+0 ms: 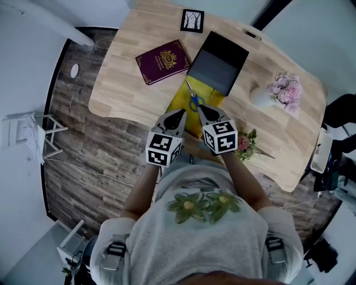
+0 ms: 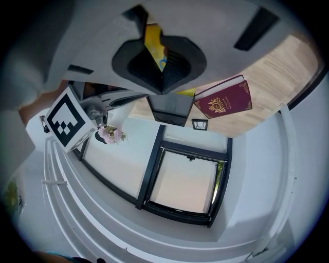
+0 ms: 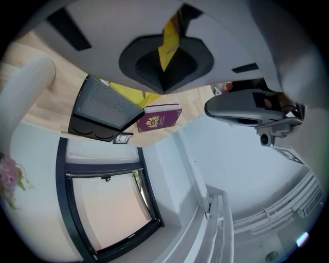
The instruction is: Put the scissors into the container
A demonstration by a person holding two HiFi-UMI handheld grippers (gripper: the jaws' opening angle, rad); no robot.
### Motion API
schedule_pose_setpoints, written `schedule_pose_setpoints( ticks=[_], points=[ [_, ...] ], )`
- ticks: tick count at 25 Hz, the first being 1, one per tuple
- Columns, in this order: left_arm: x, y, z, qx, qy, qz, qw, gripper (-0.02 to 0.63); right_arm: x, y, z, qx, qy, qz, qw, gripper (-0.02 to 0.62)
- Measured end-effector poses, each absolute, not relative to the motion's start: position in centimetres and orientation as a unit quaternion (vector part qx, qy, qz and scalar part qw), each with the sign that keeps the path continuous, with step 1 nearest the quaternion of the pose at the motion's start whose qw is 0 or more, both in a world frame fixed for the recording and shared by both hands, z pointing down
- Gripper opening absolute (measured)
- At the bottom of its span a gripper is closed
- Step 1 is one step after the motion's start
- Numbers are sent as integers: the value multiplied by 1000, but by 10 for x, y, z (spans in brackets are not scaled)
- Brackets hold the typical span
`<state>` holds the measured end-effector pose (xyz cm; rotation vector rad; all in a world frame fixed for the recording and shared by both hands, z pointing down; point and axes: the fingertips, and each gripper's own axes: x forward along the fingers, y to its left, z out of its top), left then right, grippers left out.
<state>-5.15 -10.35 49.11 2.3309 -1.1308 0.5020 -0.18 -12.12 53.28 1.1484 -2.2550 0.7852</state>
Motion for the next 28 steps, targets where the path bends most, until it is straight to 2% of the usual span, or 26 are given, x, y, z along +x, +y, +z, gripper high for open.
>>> schedule_pose_setpoints(
  ticks=[28],
  points=[
    [-51, -85, 479, 864, -406, 186, 233, 6, 3, -88, 535, 414, -822, 289, 263, 6]
  ],
)
